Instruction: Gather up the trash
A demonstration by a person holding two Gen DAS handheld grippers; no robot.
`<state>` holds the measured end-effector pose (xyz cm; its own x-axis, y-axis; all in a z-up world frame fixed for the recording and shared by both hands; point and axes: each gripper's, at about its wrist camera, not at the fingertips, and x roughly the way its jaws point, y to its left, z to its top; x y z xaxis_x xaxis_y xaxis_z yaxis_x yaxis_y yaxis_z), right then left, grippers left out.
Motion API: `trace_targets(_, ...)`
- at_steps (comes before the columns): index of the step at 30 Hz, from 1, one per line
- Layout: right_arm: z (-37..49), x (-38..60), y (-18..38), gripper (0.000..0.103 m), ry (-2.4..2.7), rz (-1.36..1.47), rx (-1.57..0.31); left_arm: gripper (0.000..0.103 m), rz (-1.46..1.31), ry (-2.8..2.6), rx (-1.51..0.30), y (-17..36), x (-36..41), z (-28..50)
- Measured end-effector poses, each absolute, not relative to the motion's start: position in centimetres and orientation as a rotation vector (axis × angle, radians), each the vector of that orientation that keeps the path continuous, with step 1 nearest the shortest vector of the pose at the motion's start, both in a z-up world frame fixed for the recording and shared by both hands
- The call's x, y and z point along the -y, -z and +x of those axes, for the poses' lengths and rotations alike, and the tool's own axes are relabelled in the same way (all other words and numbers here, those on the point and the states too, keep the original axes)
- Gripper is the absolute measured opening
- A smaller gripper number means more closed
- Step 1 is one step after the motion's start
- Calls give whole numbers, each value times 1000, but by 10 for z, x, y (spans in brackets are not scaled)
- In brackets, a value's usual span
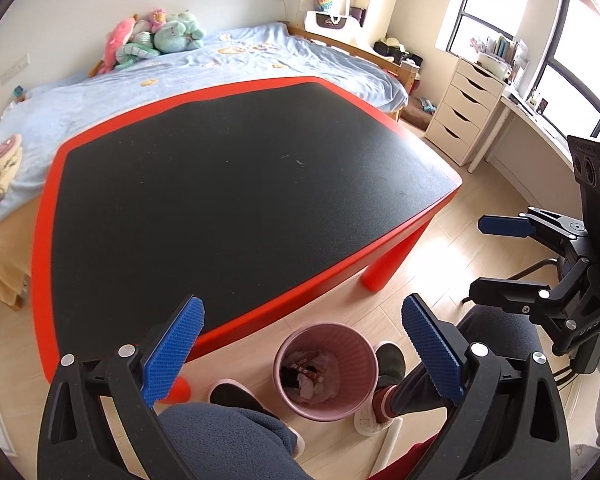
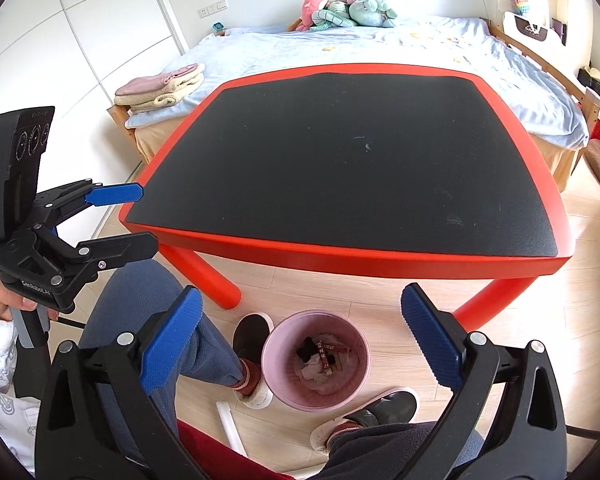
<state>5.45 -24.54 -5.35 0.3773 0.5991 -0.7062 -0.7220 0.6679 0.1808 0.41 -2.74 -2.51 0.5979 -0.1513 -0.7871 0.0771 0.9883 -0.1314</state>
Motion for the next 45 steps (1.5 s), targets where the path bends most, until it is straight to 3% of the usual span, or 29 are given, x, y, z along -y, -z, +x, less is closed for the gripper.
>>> trace_targets(15,122,206,-3,100,-812,-193,-720,96,-67,-8,-842,-6,-17,43)
trace_targets(45,132,189,-4,100,-808,-247,-711,96,-121,-16,-812,-14,-24,46)
